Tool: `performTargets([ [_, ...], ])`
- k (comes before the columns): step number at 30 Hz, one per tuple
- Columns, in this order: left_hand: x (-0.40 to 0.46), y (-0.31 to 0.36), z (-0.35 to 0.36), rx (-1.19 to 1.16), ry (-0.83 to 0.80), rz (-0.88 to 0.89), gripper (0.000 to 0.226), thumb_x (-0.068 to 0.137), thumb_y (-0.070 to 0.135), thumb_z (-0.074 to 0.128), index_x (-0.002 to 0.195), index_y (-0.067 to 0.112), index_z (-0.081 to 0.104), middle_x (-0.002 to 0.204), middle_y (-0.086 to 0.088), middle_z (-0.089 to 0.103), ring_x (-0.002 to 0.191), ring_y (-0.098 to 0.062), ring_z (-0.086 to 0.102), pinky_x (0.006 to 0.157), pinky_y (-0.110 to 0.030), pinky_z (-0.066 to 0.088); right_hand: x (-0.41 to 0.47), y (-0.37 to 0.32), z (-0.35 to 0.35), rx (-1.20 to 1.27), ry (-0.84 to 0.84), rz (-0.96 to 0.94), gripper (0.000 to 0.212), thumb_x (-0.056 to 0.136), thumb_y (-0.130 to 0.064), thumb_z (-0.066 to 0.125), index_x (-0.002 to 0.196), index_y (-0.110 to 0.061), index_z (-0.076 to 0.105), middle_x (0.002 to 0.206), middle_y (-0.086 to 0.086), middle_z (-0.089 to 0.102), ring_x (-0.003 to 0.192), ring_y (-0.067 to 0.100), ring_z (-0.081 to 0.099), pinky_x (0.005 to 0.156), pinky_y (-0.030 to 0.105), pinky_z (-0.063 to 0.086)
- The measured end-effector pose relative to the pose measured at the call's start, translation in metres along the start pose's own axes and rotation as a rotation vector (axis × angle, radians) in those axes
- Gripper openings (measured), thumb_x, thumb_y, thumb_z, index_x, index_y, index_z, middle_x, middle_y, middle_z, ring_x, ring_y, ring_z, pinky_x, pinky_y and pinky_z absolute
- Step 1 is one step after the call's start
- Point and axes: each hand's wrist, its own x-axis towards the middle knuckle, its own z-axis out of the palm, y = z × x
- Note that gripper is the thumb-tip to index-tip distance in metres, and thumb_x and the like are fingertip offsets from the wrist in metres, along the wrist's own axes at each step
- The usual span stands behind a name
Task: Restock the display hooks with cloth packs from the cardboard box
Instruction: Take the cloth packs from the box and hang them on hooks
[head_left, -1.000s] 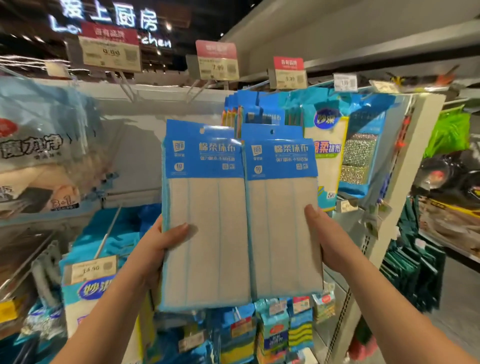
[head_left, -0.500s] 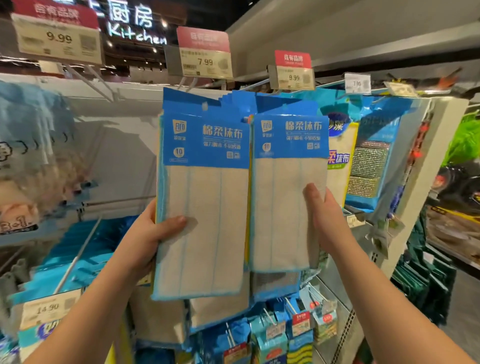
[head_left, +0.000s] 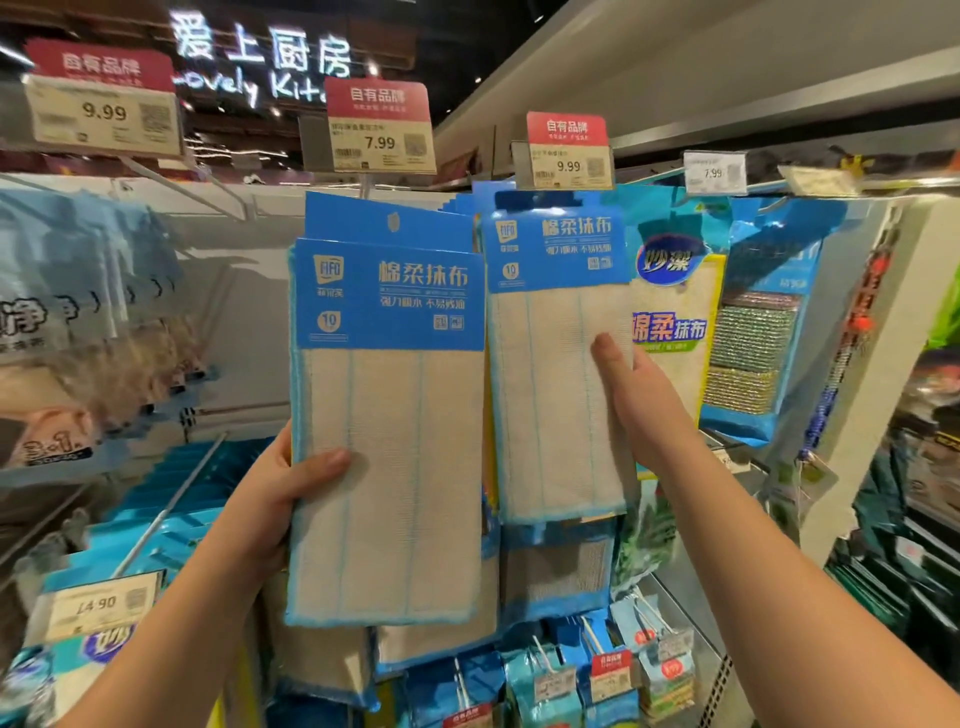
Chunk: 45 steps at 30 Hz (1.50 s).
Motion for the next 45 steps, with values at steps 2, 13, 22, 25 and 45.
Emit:
performTargets([
  [2,-0.001,-0.002,0.005,0.013,0.022,-0.001,0.049,0.063,0.011,0.068,0.112,0.007,0.064,0.086,-0.011,0.076,0.070,-0.027,0.073,0.059,-0.038,0.061,0.007,0.007,0.003,0.006,-0.029,0.033,0.091,0.078,-0.085,0.045,0.146,-0.025,0.044,0.143,-0.006,0.054,0.131,0.018,0.050,0.111,0.042,0.037],
  [13,-0.002,-0.010,0.023,-0.001,0.048,-0.011,0.044,0.067,0.011,0.062,0.110,0.006,0.061,0.083,-0.009,0.076,0.068,-0.024,0.073,0.056,-0.034,0.060,0.055,0.019,0.050,-0.076,-0.070,0.171,0.055,0.101,-0.055,0.041,0.141,-0.018,0.045,0.133,0.000,0.054,0.119,0.021,0.048,0.089,0.029,0.032],
  [22,0.006,-0.015,0.035,0.016,0.038,-0.044,0.105,0.030,0.044,0.100,0.119,0.005,0.060,0.097,-0.015,0.074,0.079,-0.029,0.073,0.064,-0.041,0.062,0.076,0.023,0.063,-0.031,-0.120,0.242,0.059,0.099,-0.055,0.044,0.144,-0.017,0.042,0.137,0.007,0.054,0.122,0.028,0.051,0.102,0.038,0.041],
  [25,0.008,-0.016,0.040,0.015,0.039,-0.058,0.110,0.031,0.045,0.101,0.123,0.003,0.056,0.098,-0.015,0.074,0.080,-0.030,0.073,0.065,-0.040,0.062,0.072,0.028,0.064,0.031,-0.126,0.280,0.066,0.095,-0.061,0.046,0.144,-0.017,0.042,0.141,0.006,0.053,0.124,0.027,0.052,0.106,0.046,0.044],
  [45,0.031,-0.050,0.087,0.037,0.009,-0.104,0.079,0.057,0.032,0.081,0.128,0.009,0.054,0.110,-0.014,0.072,0.094,-0.030,0.072,0.076,-0.042,0.060,-0.068,0.057,0.038,0.348,-0.253,0.171,0.088,0.071,-0.089,0.048,0.140,-0.034,0.039,0.135,-0.016,0.056,0.128,0.009,0.050,0.109,0.041,0.038],
])
